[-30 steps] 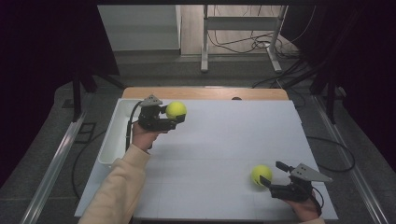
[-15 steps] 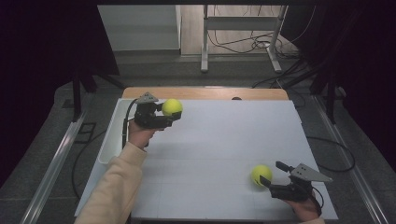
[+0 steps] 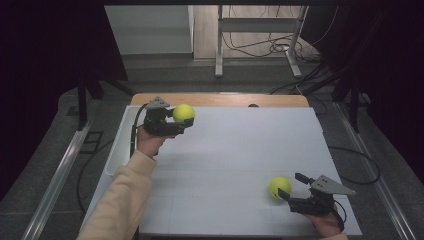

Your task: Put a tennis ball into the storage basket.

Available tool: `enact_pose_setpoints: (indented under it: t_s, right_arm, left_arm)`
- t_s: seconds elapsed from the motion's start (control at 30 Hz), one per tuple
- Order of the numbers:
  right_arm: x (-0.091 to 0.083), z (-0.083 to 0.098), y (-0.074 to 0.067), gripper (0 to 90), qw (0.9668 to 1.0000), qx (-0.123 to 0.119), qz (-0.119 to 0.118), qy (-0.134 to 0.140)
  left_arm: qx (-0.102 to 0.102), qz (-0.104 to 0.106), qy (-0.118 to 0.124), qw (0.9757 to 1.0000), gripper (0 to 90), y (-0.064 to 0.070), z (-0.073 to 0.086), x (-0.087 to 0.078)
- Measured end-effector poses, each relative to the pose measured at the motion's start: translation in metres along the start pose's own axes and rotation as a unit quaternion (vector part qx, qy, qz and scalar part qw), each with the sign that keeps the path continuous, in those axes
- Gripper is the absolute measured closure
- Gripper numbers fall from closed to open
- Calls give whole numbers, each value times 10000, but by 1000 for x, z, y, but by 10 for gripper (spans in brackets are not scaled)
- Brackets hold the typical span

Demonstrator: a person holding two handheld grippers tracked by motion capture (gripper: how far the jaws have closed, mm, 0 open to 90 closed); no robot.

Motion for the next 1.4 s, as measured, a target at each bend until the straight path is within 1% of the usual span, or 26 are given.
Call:
enact_pose_setpoints:
  t_s: [0.27,0.33,0.37,0.4,0.6,0.63,0.7,0.87,1.17,1.4]
  right_arm:
    - [0,0,0,118,10000,2,-3,1]
    - [0,0,0,118,10000,-1,-5,-2]
    - [0,0,0,118,10000,-1,-5,-2]
    - [0,0,0,118,10000,1,-3,3]
    - [0,0,0,118,10000,-12,5,-18]
    - [0,0,0,118,10000,-7,9,-11]
    - [0,0,0,118,10000,6,13,-6]
    - [0,0,0,118,10000,1,2,-1]
    - [0,0,0,118,10000,-9,2,-10]
    - [0,0,0,118,10000,3,-5,10]
  left_arm:
    - [-103,-159,-25,9998,267,-13,1,-5]
    - [-114,-254,-26,9996,267,-18,2,-6]
    - [-114,-254,-26,9996,267,-18,2,-6]
    - [-126,-315,-26,9994,267,-21,2,-7]
    - [-250,-527,-21,9983,267,-36,1,-14]
    - [-250,-527,-21,9983,267,-36,1,-14]
    - [-278,-599,-21,9978,268,-41,0,-17]
    - [-289,-711,-81,9970,268,-50,-1,-21]
    - [-401,-801,-52,9960,267,-60,0,-29]
    - [-428,-878,-66,9952,267,-66,1,-32]
Point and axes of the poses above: each handheld gripper's, and its own axes: x roughly forward along the jaws, z roughly out of its underside, y roughly to its right, the point moved 6 cm from there along x, roughly forward along the jaws, and after that the axes turned 3 degrees about x, right-handed, at the moved point
